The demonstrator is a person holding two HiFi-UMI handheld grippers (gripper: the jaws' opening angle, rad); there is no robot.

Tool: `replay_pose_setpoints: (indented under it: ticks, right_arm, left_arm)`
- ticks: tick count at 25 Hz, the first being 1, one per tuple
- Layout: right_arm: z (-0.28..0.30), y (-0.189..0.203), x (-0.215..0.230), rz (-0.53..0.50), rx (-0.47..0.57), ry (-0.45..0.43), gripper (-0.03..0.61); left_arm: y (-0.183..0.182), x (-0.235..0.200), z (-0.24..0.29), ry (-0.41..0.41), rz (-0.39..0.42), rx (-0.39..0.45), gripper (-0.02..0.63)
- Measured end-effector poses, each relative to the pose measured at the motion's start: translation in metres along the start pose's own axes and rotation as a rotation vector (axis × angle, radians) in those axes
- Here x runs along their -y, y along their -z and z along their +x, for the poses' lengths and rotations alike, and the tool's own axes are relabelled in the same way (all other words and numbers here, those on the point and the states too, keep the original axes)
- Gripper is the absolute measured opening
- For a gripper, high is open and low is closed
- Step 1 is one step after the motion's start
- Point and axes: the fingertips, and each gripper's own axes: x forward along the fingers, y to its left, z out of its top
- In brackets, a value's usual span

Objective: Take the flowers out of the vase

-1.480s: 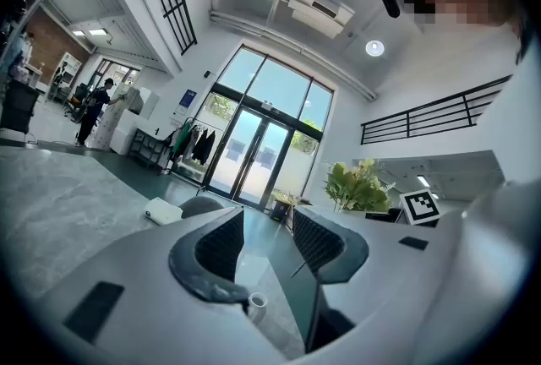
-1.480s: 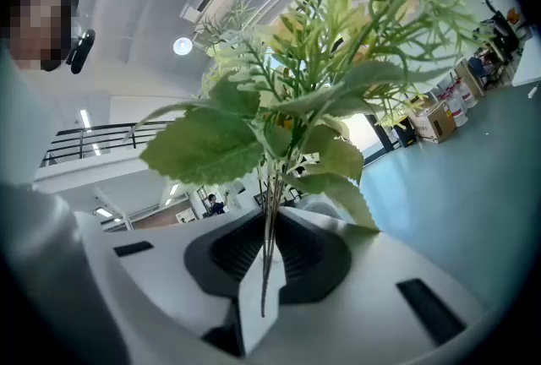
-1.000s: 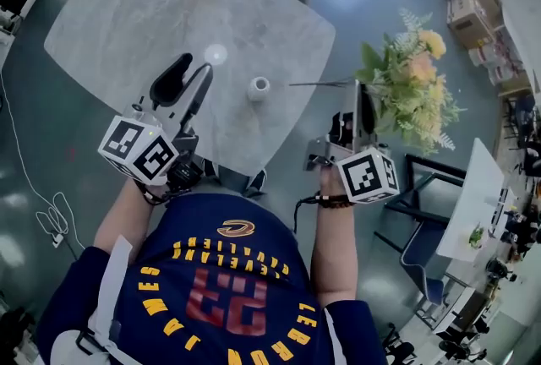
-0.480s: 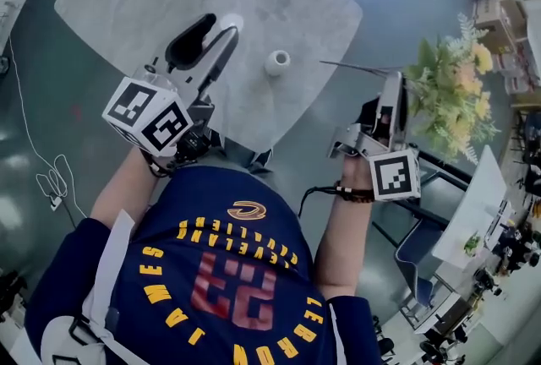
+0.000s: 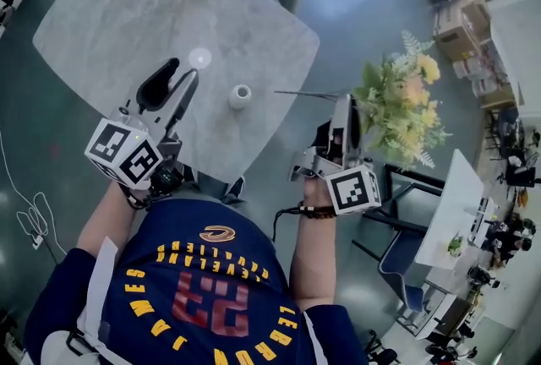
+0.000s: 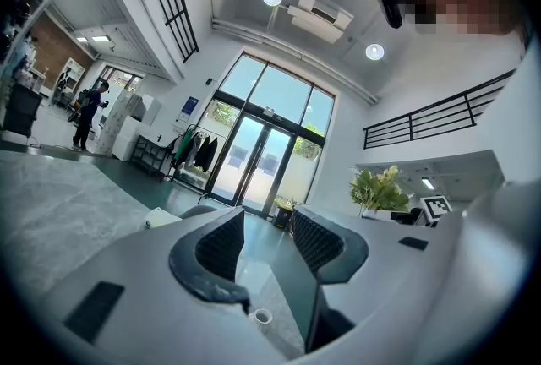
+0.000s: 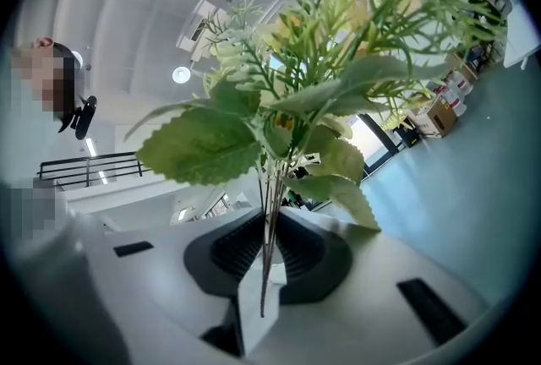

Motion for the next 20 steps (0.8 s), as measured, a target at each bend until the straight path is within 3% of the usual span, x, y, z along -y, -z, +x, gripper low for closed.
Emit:
replay_pose_setpoints:
  ticks: [20]
  right_arm:
    - [0.002, -0.001, -0.019, 0.063, 0.011, -0.046, 0.049]
  left_arm:
    - [-0.006, -0.002, -0.005, 0.019, -0.003, -0.006, 0.183]
